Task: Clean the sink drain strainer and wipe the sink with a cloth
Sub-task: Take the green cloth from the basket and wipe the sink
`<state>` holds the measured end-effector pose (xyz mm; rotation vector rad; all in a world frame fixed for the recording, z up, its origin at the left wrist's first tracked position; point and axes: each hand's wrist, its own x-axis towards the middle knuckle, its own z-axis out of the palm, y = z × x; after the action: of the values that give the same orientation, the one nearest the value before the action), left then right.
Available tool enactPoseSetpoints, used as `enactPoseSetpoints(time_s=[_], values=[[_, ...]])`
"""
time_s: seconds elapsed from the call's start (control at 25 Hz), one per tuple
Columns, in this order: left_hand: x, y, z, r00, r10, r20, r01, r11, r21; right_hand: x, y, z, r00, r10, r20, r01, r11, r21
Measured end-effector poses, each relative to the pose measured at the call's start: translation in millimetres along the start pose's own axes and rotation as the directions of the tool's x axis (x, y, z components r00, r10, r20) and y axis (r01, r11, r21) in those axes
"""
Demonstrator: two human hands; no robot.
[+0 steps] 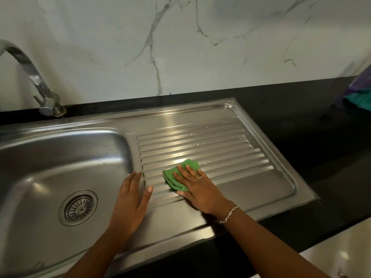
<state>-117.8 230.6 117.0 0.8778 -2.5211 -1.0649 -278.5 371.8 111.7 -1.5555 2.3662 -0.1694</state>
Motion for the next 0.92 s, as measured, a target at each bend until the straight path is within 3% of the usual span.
enactPoseSetpoints(time_s=[0.4,0.72,0.92], values=[[7,33,25,0.998,0.055,0.033,-0.056,0.998,0.014,-37,103,-22,0.982,0.179,-0.063,-0.176,0.983,0.056],[14,41,36,0.997,0.075,0.014,-0.076,0.997,0.016,-57,173,-30,0.92,0.37,-0.125,-0.352,0.924,0.147],[19,38,40,0.999,0.054,0.01,-0.054,0.998,0.017,-64,195,-33,0.896,0.418,-0.151,-0.379,0.896,0.231]])
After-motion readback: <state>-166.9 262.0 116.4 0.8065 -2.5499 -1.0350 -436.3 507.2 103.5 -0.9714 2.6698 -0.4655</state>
